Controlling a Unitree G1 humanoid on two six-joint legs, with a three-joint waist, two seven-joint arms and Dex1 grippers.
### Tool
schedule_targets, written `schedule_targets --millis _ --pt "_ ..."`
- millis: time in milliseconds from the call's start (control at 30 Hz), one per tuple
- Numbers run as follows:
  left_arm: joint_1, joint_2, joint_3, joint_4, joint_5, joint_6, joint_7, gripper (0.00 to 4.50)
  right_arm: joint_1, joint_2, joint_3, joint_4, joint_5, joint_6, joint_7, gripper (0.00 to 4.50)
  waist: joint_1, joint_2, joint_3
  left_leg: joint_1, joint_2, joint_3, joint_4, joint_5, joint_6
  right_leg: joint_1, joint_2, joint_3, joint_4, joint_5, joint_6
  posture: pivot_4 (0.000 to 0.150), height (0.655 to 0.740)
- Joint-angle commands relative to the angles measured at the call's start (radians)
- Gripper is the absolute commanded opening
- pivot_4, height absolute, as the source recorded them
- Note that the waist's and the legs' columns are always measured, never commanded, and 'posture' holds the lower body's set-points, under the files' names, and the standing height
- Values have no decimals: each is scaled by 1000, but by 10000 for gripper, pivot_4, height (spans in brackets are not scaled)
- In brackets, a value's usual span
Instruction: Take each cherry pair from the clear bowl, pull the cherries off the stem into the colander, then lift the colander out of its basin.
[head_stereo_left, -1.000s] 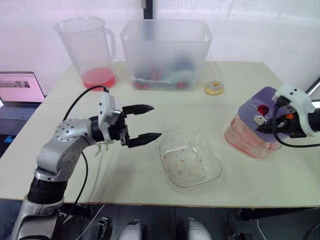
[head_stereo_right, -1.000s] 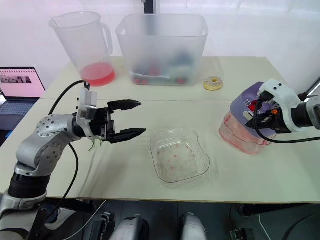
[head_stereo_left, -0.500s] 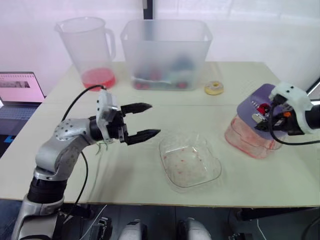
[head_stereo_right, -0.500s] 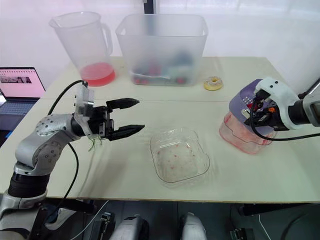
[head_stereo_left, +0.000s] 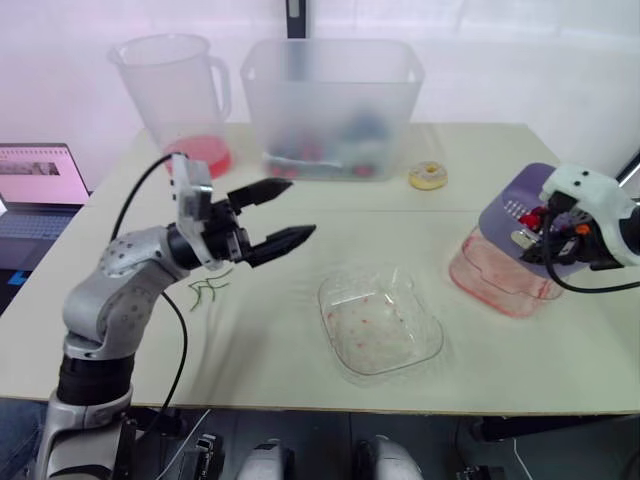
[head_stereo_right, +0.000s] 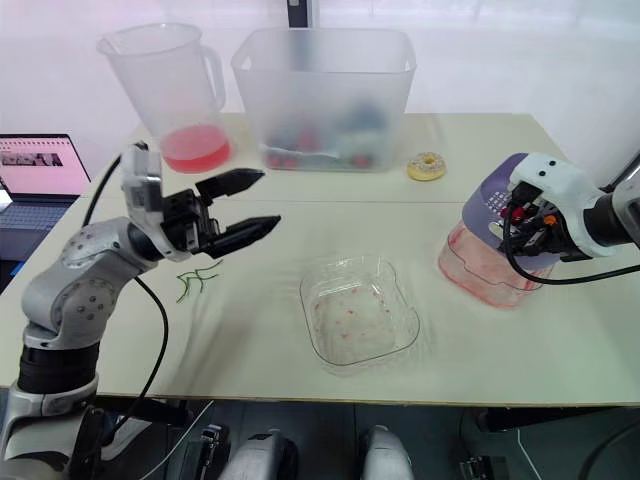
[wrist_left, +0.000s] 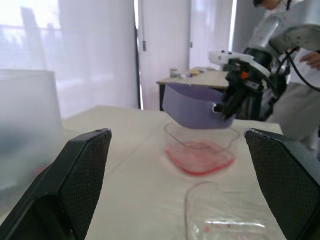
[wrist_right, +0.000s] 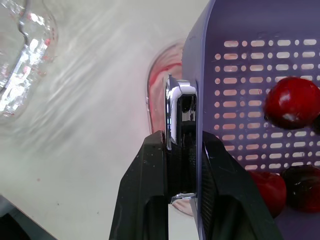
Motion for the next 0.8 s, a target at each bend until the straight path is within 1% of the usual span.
schedule_targets --millis 33,167,267,333,433,567,633,800 --pt "69 39 8 -54 43 -18 2 45000 -148 52 85 87 -123 -124 58 2285 -6 0 0 0 0 0 -1 0 0 0 0 0 0 0 0 1500 6886" --pt "132 62 50 -84 53 -18 44 45000 -383 227 263 295 -306 -327 162 2285 -19 0 0 0 1 0 -1 0 -1 0 1 0 0 0 0 1500 6886" --pt "185 70 74 -102 73 -26 76 45000 -498 366 352 484 -416 -500 217 2285 -21 0 0 0 1 0 -2 0 -1 -1 1 1 0 0 0 1500 6886" --pt "241 67 94 -131 91 -30 110 45000 -554 483 389 608 -459 -602 246 2285 -21 0 0 0 1 0 -2 1 -1 -1 0 0 0 0 0 1500 6886" --pt "307 57 98 -177 98 -28 147 45000 -572 599 420 746 -508 -714 282 2285 -19 0 0 -1 1 0 -1 1 -1 -2 0 0 -1 0 0 1500 6886" --pt "380 48 96 -251 111 -21 204 45000 -571 722 421 915 -558 -825 266 2285 -6 0 0 -3 -1 -2 1 1 -1 -1 -1 -1 0 0 0 1500 6886" --pt "409 49 111 -279 105 -14 226 45000 -567 759 423 966 -580 -869 273 2285 -1 0 0 -3 -1 -2 1 1 -1 -1 -1 -1 0 0 0 1500 6886" --pt "471 71 152 -328 96 -7 255 45000 -514 789 437 1010 -630 -964 336 2285 -1 0 0 -2 -1 -2 1 1 -1 -1 -1 -1 1 0 0 1500 6886"
